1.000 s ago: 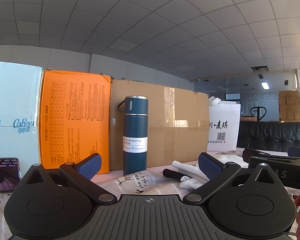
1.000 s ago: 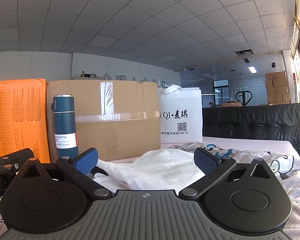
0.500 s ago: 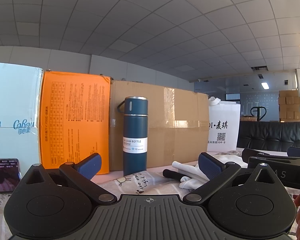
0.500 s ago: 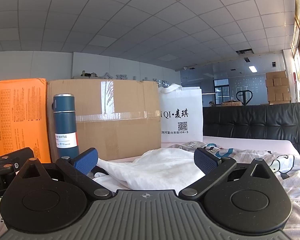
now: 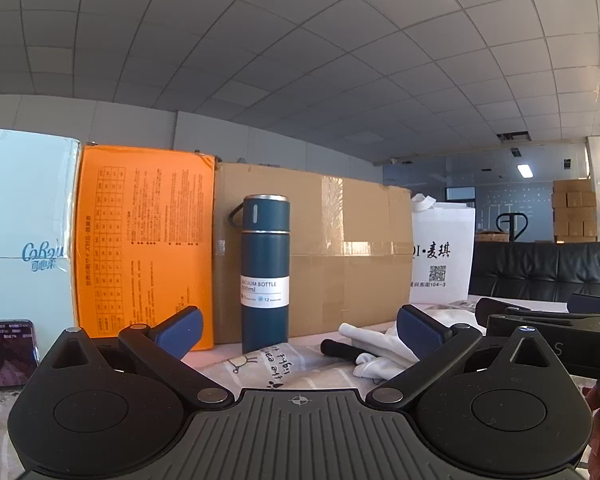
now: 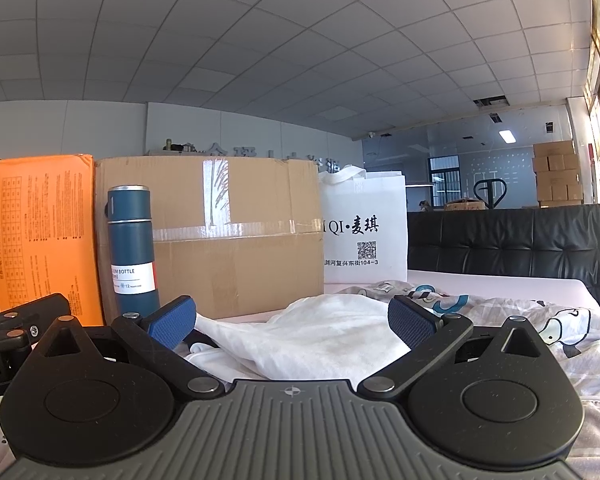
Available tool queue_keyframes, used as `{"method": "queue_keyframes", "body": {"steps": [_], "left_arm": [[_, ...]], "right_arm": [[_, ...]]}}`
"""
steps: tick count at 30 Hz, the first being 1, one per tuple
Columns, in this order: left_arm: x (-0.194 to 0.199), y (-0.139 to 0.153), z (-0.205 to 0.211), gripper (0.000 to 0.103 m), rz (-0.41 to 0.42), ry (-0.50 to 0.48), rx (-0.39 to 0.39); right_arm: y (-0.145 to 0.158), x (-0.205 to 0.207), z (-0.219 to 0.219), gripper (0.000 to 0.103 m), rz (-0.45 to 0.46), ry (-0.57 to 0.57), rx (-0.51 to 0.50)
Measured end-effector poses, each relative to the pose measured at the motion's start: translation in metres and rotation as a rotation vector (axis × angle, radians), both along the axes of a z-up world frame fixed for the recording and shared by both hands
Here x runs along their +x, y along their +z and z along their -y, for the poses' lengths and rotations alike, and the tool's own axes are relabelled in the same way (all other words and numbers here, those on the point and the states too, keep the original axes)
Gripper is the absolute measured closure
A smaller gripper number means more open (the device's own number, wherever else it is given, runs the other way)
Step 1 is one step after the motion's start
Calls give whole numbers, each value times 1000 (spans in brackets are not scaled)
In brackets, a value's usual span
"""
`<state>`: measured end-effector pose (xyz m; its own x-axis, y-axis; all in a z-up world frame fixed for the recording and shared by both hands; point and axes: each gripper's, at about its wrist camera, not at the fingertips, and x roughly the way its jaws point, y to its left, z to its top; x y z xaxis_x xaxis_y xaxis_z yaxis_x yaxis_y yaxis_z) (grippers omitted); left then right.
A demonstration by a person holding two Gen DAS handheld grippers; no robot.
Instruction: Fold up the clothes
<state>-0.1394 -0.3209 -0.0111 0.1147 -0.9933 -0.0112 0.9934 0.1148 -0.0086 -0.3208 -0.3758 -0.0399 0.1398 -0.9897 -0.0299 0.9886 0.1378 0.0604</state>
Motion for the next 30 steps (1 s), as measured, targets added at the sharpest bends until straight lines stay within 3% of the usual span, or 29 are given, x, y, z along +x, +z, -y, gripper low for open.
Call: {"method": "queue_keyframes", "body": {"steps": [30], "left_arm": [[0, 0, -2, 0, 7, -4, -7]], "right_arm": [[0, 0, 0, 0, -2, 5, 4]]}}
